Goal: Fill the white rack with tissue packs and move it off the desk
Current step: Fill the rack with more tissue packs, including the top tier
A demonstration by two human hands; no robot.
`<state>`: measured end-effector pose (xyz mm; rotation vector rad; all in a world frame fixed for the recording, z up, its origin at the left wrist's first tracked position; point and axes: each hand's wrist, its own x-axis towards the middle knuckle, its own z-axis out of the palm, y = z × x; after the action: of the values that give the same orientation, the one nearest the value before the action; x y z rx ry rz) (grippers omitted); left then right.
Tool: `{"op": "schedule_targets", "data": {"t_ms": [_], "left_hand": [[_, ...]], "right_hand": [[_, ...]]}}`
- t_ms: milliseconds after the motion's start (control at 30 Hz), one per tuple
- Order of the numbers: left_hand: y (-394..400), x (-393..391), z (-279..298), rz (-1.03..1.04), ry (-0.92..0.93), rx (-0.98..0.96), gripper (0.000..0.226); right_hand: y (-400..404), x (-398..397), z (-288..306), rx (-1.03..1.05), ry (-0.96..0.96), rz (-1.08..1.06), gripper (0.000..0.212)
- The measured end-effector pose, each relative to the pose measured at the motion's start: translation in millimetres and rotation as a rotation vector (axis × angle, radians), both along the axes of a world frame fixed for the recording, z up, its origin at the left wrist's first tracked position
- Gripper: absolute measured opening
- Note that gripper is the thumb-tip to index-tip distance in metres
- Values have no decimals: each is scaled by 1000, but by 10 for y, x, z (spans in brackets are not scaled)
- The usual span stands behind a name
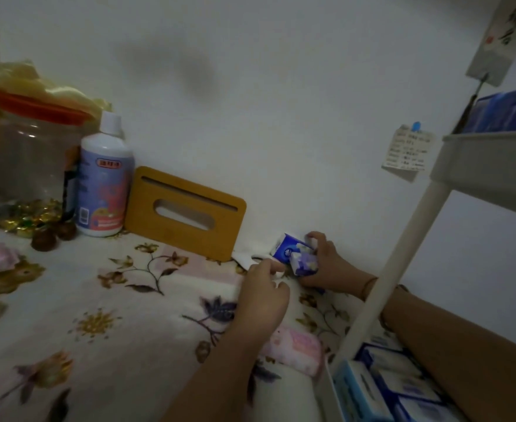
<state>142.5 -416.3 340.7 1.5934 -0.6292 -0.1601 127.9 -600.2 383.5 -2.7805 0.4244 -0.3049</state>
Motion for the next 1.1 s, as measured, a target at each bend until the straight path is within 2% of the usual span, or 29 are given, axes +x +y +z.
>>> {"op": "schedule_targets", "data": {"t_ms": [233, 433, 567, 833, 967, 1033, 1100], "left_hand": [[37, -35, 19, 6, 10, -20, 28], [29, -46, 12, 42, -109, 10, 52], [17, -31, -3, 24, -108, 9, 54], [11, -37, 42, -17, -91, -27, 47], [107, -111, 206, -6, -64, -63, 36], [194, -204, 319, 1, -48, -63, 31], [323, -365, 443, 17, -78, -37, 27]], "right_hand": [[35, -51, 27, -35, 61, 100, 56], [116, -132, 3, -231, 216, 155, 53], [161, -100, 5, -226, 213, 192, 45], [222, -194, 298, -109, 75, 154, 20], [271, -541, 550, -97, -43, 124, 21], [297, -777, 661, -84, -82, 102, 9], [366, -1035, 755, -146, -74, 74, 6]]}}
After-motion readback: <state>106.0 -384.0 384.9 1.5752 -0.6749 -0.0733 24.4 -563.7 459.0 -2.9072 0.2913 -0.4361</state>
